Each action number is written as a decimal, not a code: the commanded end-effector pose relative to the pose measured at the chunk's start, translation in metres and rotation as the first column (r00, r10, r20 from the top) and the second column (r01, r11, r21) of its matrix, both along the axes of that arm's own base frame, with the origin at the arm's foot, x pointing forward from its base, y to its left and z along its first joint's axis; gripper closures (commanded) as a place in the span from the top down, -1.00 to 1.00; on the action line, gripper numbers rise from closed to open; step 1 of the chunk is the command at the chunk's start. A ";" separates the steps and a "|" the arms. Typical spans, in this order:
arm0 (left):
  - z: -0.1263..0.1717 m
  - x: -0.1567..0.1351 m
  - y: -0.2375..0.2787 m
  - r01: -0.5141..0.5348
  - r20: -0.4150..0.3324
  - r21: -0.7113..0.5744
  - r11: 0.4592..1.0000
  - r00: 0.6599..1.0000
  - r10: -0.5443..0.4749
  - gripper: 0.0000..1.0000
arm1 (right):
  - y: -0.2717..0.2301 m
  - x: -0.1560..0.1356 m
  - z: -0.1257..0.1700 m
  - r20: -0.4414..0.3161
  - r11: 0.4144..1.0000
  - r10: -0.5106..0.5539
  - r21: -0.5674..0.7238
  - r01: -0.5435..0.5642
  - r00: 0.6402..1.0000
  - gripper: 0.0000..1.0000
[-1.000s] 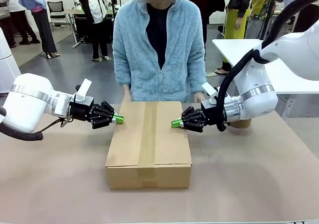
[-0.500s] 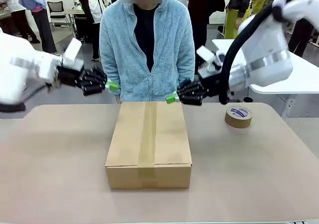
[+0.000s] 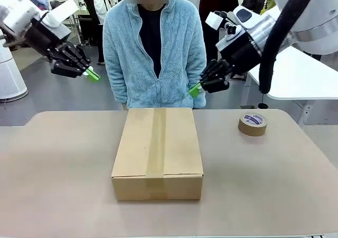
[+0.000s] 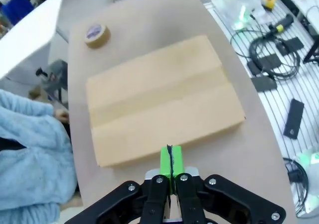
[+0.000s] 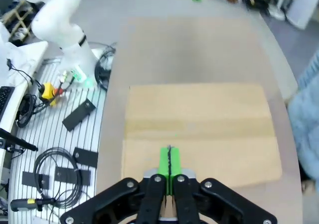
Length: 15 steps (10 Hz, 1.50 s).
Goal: Wrap the clocks to prevent damage.
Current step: After the human seals the box with tape, release both hands from the side flaps of the Package Box.
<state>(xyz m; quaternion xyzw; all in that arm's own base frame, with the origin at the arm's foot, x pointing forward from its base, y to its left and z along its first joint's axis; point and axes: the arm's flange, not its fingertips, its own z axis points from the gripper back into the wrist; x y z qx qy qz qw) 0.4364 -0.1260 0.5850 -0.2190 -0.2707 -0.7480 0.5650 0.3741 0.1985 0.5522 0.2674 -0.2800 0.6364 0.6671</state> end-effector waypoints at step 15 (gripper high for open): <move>0.011 -0.012 0.006 -0.026 -0.010 0.119 0.993 1.000 0.028 -0.98 | -0.009 -0.013 0.008 0.005 0.988 -0.065 -0.137 0.065 0.998 -0.98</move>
